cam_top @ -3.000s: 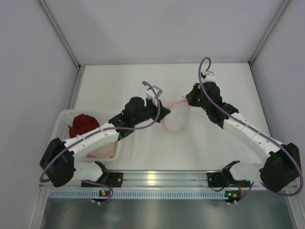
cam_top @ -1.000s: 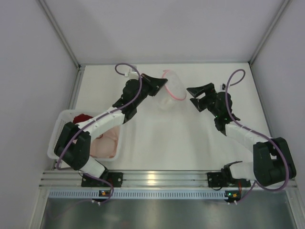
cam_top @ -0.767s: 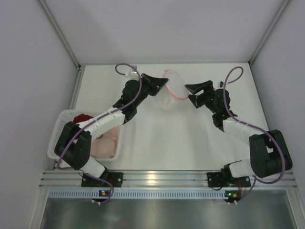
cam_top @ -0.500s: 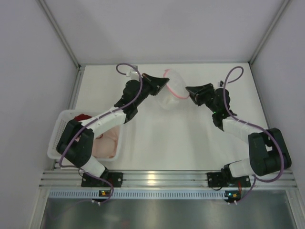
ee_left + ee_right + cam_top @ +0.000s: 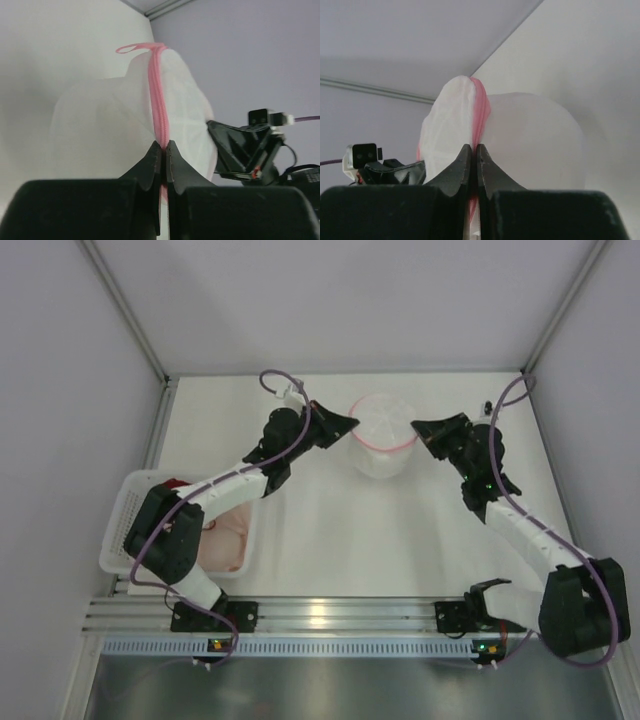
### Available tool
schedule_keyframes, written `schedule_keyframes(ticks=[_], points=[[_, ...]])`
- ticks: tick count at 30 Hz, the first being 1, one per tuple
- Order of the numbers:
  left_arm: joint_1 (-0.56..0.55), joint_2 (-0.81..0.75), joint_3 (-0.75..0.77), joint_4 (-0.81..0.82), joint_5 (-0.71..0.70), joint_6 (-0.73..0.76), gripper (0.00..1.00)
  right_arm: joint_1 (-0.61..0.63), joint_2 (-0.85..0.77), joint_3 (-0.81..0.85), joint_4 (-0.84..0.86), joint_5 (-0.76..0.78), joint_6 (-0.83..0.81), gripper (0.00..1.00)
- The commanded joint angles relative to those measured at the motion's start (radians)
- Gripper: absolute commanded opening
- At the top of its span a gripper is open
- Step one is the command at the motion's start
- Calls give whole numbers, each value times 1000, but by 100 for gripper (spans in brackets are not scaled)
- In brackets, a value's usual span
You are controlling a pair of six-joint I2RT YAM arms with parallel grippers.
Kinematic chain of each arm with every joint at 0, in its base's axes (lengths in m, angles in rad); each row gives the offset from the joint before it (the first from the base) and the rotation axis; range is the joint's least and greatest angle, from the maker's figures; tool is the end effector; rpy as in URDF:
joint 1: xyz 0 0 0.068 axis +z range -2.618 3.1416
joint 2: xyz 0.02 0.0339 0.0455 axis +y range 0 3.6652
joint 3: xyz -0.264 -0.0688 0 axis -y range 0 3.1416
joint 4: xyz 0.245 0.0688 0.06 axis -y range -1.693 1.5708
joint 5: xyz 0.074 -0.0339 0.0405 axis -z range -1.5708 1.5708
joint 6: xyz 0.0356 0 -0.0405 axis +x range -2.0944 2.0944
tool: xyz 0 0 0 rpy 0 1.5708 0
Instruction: Place the bra in the laundry bag and zip it closed
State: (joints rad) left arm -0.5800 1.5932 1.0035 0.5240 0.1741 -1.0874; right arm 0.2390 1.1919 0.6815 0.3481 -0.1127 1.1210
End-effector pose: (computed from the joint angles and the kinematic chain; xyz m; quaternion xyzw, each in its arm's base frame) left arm 0.3076 -0.2089 0.2839 -0.1250 0.7188 -0.5468 0.4107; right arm 0.2647 0.0686 0.2738 0.2918 0.7037 0.4398 0.4757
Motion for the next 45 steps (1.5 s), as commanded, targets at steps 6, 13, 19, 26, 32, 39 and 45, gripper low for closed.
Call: schedule_keyframes(ticks=[6, 13, 19, 26, 32, 39, 45], points=[[-90, 155, 27, 50, 136, 107, 4, -7, -219, -117, -193, 169, -274, 0], [-146, 209, 40, 57, 82, 141, 4, -43, -233, -183, -265, 173, -337, 0], [-149, 231, 49, 57, 129, 164, 9, -79, -262, -194, -314, 143, -391, 9], [-149, 111, 182, -147, 131, 332, 84, -81, -308, 80, -559, 163, -567, 81], [-143, -56, 385, -711, -223, 584, 89, -81, -285, 353, -813, 260, -688, 99], [-86, -405, 137, -806, -409, 656, 90, -81, -403, 325, -779, 239, -771, 99], [-80, -810, -95, -929, -559, 623, 90, -81, -600, 89, -617, 142, -796, 99]])
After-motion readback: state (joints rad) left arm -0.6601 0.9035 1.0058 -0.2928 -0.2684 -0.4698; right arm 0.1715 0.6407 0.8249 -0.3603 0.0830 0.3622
